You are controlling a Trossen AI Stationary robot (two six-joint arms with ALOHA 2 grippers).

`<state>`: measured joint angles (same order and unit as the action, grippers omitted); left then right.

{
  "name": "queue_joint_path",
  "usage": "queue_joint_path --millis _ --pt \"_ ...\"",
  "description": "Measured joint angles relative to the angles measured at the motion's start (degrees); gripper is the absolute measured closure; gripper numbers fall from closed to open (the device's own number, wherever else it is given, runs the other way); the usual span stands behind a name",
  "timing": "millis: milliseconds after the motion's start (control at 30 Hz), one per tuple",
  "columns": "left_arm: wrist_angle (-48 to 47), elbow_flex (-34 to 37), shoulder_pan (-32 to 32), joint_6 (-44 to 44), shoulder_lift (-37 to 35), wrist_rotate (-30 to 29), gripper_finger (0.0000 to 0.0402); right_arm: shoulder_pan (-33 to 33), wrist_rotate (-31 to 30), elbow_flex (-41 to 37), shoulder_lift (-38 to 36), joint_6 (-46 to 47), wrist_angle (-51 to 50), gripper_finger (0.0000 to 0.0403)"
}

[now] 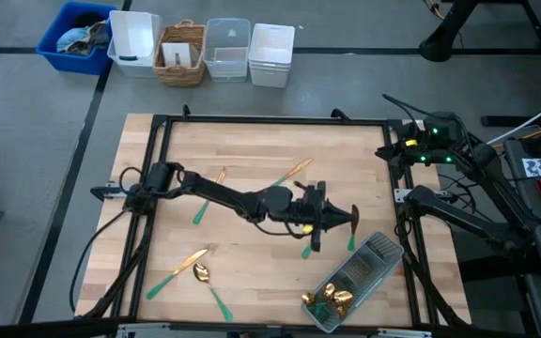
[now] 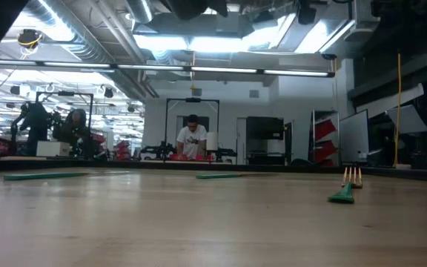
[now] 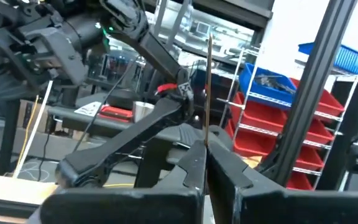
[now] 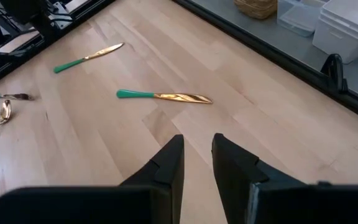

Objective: Sort silverware
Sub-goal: Put the top right table knife into the utensil organizer

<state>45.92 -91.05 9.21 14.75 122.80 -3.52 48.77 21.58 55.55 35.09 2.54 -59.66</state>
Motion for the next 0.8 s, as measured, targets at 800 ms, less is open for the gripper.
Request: queue_joint_path --millis 800 --pt "0.09 -0.02 5.12 -1.89 3.45 -4.97 0.0401 -0.02 -0.04 0.0 0.0 -0.08 0.0 0.032"
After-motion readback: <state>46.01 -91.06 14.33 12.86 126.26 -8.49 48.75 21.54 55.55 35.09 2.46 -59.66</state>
